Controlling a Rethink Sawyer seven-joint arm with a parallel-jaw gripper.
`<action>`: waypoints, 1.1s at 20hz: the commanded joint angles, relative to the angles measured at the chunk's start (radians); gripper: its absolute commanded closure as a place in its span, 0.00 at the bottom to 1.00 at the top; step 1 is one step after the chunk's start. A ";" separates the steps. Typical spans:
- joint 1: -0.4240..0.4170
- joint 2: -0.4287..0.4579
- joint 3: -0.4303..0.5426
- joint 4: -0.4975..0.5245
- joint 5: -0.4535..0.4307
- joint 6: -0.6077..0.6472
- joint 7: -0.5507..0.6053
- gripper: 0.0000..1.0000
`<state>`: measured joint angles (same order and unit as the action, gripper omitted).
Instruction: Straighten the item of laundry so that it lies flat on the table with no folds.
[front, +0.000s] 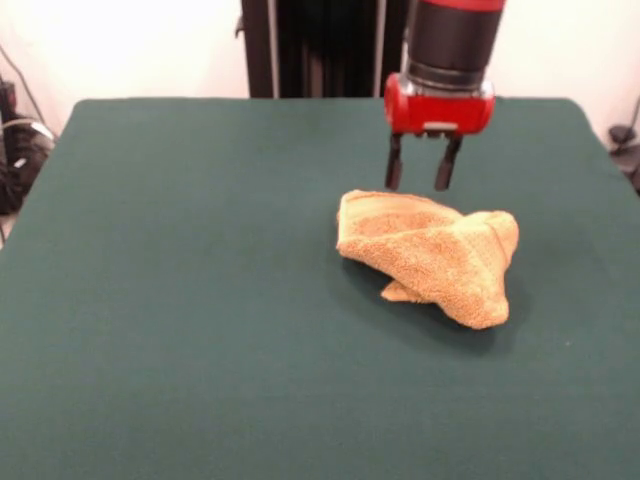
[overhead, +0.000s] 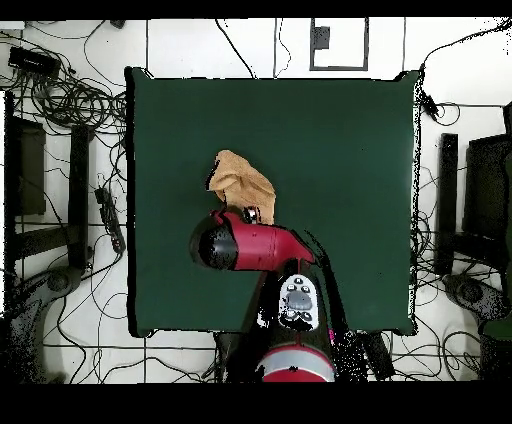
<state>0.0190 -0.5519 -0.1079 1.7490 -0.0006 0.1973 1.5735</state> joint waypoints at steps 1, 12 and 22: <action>0.022 0.089 0.036 -0.221 -0.004 0.119 0.077 0.00; -0.042 0.271 0.102 -0.314 0.027 0.193 0.083 0.00; -0.073 0.375 0.135 -0.372 -0.052 -0.079 0.088 0.00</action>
<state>-0.0560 -0.3505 -0.1001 1.4613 -0.0008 0.2465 1.5735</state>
